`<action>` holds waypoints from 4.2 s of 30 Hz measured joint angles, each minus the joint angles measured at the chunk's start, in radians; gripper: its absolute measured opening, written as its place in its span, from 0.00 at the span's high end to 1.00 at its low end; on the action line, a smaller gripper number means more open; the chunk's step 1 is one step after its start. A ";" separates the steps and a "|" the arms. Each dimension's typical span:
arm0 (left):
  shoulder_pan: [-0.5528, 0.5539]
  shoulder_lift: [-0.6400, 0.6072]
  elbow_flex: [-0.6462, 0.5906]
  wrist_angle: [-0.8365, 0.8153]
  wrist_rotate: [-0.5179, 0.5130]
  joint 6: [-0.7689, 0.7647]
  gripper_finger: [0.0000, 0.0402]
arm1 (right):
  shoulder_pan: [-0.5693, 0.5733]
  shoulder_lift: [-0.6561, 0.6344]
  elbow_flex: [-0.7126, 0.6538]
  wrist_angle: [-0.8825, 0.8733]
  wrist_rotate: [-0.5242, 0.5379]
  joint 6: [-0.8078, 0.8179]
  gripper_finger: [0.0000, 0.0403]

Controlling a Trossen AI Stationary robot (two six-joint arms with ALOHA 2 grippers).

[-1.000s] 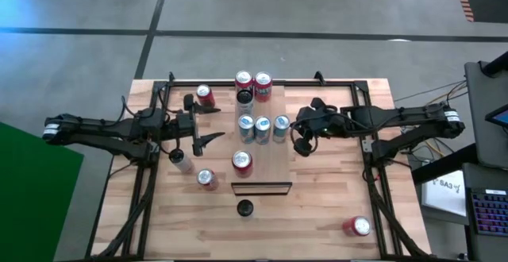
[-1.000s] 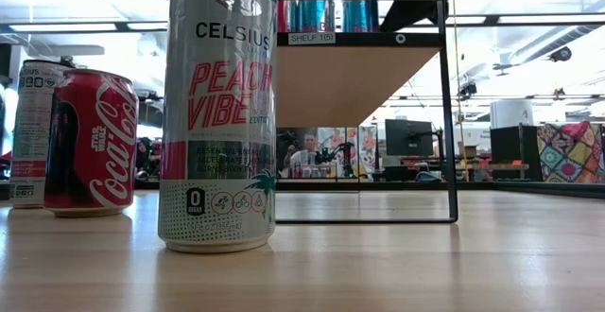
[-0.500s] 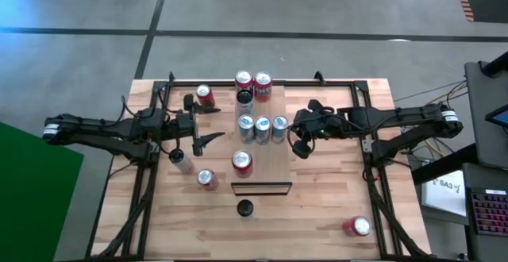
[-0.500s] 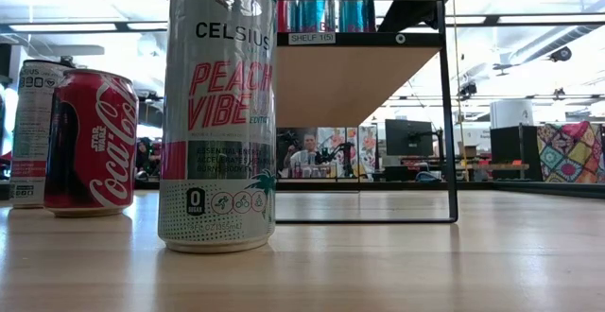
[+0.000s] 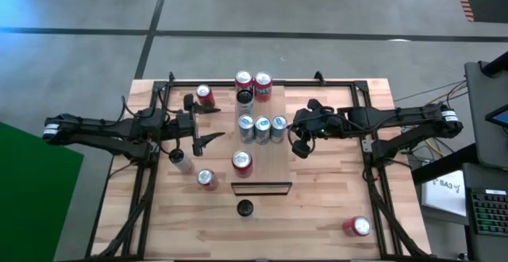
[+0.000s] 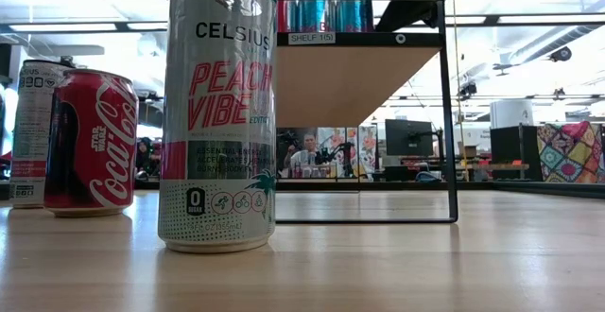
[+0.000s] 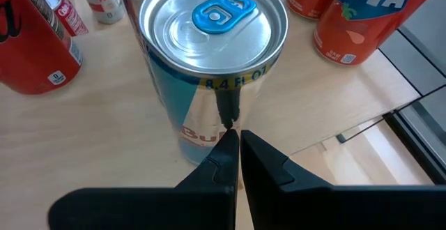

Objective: Place canned beverage on shelf
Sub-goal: Put the blue soda can on the shelf aligned with the other blue soda cans, then put the red black soda can on the shelf

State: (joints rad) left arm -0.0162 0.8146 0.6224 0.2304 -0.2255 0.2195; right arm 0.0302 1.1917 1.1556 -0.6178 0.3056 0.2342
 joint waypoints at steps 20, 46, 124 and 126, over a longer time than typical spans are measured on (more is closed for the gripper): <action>0.000 -0.001 0.000 0.001 0.000 -0.019 0.22 | 0.002 -0.045 0.000 -0.042 0.000 0.045 0.98; -0.092 0.001 0.077 -0.078 0.000 -0.210 0.22 | 0.174 -0.066 0.000 -0.117 -0.003 0.211 0.98; 0.730 0.678 0.658 -1.187 -0.084 -0.280 0.22 | 0.292 -0.063 0.000 -0.095 0.009 0.237 0.98; 0.730 0.679 0.658 -1.182 -0.070 -0.280 0.22 | 0.292 -0.063 0.000 -0.095 0.009 0.237 0.98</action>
State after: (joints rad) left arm 0.7139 1.4933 1.2801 -0.9518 -0.2957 -0.0601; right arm 0.3225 1.1286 1.1561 -0.7132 0.3149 0.4709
